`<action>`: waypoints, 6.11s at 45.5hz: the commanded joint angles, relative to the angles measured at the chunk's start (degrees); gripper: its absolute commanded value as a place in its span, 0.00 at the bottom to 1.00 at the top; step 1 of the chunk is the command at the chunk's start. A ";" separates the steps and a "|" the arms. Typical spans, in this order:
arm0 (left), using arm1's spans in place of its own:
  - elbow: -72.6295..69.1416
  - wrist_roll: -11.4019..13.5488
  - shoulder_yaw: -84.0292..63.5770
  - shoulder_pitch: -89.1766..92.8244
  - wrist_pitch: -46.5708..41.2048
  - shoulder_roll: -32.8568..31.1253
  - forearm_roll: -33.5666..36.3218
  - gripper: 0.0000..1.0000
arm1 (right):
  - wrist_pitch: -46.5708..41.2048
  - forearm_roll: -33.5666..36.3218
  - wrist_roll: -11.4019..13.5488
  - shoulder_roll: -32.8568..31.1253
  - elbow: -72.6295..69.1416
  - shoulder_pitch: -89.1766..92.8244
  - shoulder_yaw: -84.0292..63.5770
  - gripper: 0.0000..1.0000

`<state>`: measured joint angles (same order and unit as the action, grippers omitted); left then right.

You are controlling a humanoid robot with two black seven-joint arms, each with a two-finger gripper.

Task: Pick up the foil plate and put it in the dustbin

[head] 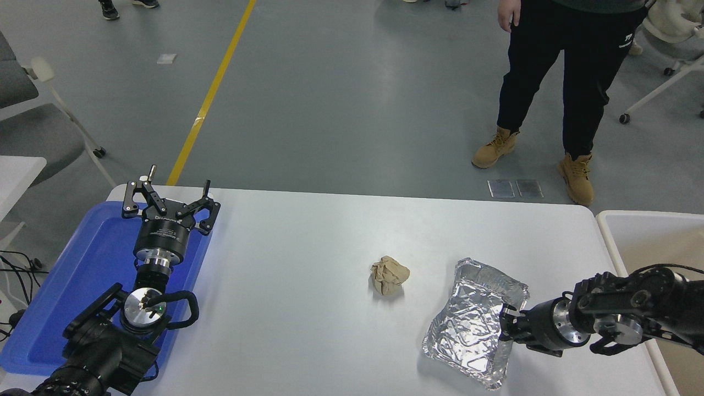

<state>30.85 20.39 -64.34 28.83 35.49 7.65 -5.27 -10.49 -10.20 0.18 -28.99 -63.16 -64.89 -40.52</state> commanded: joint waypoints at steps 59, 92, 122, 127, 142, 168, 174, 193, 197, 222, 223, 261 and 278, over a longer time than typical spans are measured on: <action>0.09 -0.26 0.00 0.09 0.10 0.08 0.09 1.00 | -23.60 -1.93 0.09 -8.46 -26.66 -69.93 -35.77 0.00; 0.09 -0.09 0.00 0.09 0.01 0.08 0.09 1.00 | -28.00 -9.22 0.53 -13.81 -27.19 -74.51 -36.38 0.00; 0.00 0.00 0.00 0.09 0.01 0.08 0.00 1.00 | -28.18 -26.18 0.18 -27.17 -3.03 -56.50 -30.77 0.00; 0.00 0.00 0.00 0.09 0.01 0.08 0.00 1.00 | -28.09 -28.73 0.09 -28.23 1.89 -50.79 -25.67 0.00; 0.00 0.00 0.00 0.00 0.01 0.08 0.00 1.00 | -24.06 -42.61 0.00 -32.80 10.33 -33.65 -10.20 0.00; 0.00 0.00 0.00 0.09 0.01 0.08 0.00 1.00 | -3.58 -59.05 -0.09 -29.11 18.51 -7.54 4.22 0.00; 0.00 0.00 0.00 0.00 0.01 0.08 0.00 1.00 | 1.26 -60.99 -0.09 -27.36 21.23 -3.24 4.22 0.00; 0.00 0.09 0.00 0.09 0.01 0.08 0.00 1.00 | 2.93 -60.73 -0.53 -21.29 28.88 3.27 4.57 0.00; 0.00 0.00 0.00 0.09 0.01 0.08 0.00 1.00 | 2.85 -60.64 -0.53 -20.94 29.06 4.15 5.19 0.00; 0.00 0.00 0.00 0.09 0.01 0.08 0.00 1.00 | 2.76 -60.20 -0.44 -20.41 29.94 5.91 8.52 1.00; 0.00 0.00 0.00 0.09 0.01 0.08 0.00 1.00 | 2.76 -60.20 -0.44 -20.50 29.94 6.35 8.79 1.00; 0.00 0.00 0.00 0.09 0.01 0.08 0.00 1.00 | 2.58 -53.00 -0.44 -20.50 28.45 6.70 9.94 1.00; 0.00 0.00 0.00 0.09 0.01 0.08 0.00 1.00 | 2.05 -52.64 -0.44 -21.37 20.19 0.73 6.16 1.00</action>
<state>30.86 20.39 -64.34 28.92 35.51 7.73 -5.27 -8.11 -63.92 -0.26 -49.54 -37.52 -59.99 -31.40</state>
